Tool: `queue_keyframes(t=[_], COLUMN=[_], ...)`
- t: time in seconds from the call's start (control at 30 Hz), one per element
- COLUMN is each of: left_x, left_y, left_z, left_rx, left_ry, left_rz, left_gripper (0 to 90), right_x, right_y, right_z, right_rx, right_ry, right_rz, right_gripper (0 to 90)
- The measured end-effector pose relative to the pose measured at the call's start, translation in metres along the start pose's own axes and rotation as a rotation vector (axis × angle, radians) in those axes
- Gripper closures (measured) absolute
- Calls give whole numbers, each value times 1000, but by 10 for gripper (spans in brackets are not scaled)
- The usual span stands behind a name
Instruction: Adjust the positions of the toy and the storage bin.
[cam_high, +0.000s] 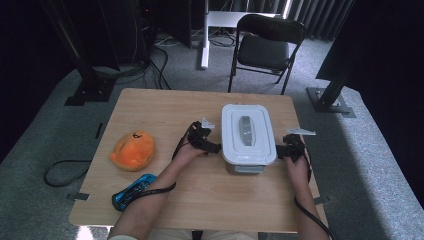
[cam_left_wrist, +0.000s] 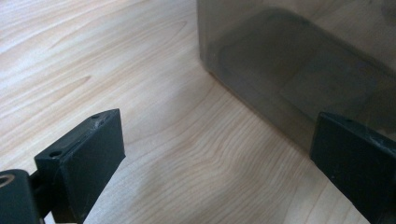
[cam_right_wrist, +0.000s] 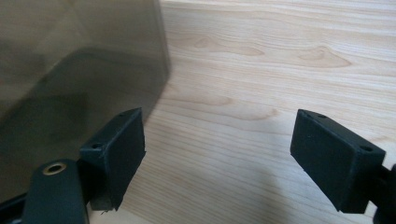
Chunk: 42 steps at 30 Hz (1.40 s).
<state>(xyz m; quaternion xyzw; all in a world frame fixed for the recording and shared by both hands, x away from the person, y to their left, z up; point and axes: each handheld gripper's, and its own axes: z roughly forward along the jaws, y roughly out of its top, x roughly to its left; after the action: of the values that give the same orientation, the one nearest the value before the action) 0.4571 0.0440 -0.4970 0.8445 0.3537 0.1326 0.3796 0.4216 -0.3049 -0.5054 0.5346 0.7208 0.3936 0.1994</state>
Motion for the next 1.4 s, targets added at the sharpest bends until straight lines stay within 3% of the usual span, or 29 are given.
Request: queue_keyframes(t=[0.13, 0.2, 0.53, 1.4], left_x=[-2, -3, -12, -38], left_y=[3, 4, 1, -26], left_z=[-4, -6, -18, -56], left_rx=[0, 1, 15, 4], left_ry=[2, 5, 11, -30], left_rz=[6, 14, 55, 119], left_gripper=[38, 38, 39, 39], right_x=[6, 9, 19, 51], right_y=[1, 2, 0, -38], right_z=[0, -1, -14, -53], right_rx=[-4, -4, 2, -34], right_ry=[36, 19, 51, 89], right_rz=[-20, -28, -43, -95], right_gripper=[187, 203, 233, 246])
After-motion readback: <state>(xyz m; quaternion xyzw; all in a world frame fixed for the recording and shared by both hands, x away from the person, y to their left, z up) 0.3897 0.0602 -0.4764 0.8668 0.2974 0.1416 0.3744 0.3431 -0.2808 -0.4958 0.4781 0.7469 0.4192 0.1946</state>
